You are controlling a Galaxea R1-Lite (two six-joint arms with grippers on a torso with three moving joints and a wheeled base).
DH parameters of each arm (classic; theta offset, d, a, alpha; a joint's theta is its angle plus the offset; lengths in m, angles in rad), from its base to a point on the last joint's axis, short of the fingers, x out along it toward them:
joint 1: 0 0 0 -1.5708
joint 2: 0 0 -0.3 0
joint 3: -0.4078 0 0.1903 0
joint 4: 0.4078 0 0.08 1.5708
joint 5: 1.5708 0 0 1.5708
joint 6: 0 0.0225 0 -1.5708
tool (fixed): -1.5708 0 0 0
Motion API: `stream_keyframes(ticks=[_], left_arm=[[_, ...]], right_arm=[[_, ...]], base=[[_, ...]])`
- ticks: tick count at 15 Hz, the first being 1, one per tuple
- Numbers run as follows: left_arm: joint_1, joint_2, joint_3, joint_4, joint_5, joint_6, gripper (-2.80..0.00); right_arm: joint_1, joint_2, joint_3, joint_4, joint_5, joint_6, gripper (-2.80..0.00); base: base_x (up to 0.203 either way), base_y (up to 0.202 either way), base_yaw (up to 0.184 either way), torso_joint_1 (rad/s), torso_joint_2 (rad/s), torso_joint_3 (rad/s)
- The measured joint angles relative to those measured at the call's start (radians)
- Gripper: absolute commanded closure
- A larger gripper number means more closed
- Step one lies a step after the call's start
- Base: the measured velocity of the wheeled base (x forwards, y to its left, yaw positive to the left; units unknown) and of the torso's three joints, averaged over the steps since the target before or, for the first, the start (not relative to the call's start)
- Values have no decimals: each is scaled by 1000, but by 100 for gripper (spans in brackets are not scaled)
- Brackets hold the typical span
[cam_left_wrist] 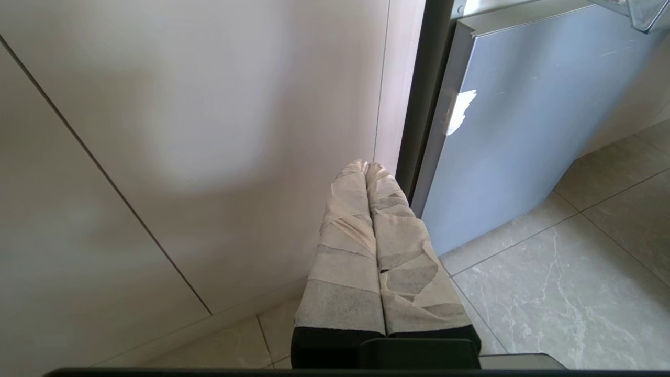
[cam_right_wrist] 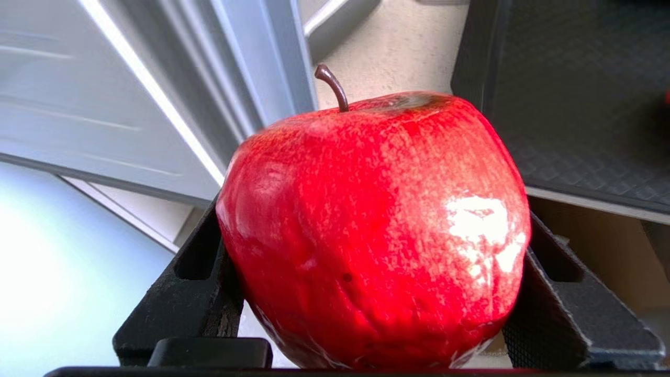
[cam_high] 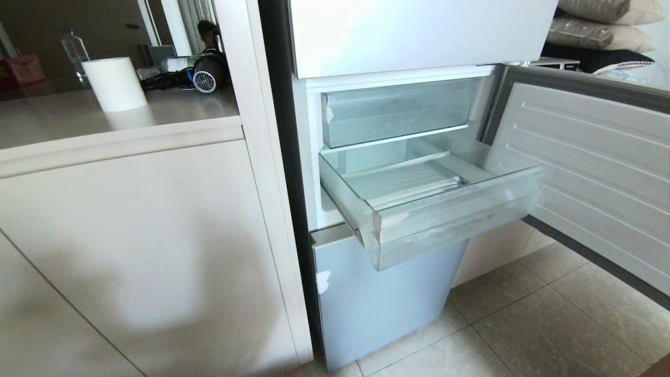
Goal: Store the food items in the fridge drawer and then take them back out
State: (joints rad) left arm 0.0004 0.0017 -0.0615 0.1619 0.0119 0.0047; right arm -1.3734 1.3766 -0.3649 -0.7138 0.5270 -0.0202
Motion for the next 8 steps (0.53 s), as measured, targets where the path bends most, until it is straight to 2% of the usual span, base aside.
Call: stream_keyframes(ticks=[4, 6, 8], left_arm=[[0, 0, 0, 0, 0, 0, 0], [0, 0, 0, 0, 0, 0, 0], [0, 0, 0, 0, 0, 0, 0]], right_arm=[[44, -72, 53, 1, 47, 0, 0], [149, -95, 71, 5, 35, 5, 0], [328, -125, 87, 26, -22, 13, 0]], base=[[0, 0, 0, 0, 0, 0], [0, 0, 0, 0, 0, 0], [0, 0, 0, 0, 0, 0]])
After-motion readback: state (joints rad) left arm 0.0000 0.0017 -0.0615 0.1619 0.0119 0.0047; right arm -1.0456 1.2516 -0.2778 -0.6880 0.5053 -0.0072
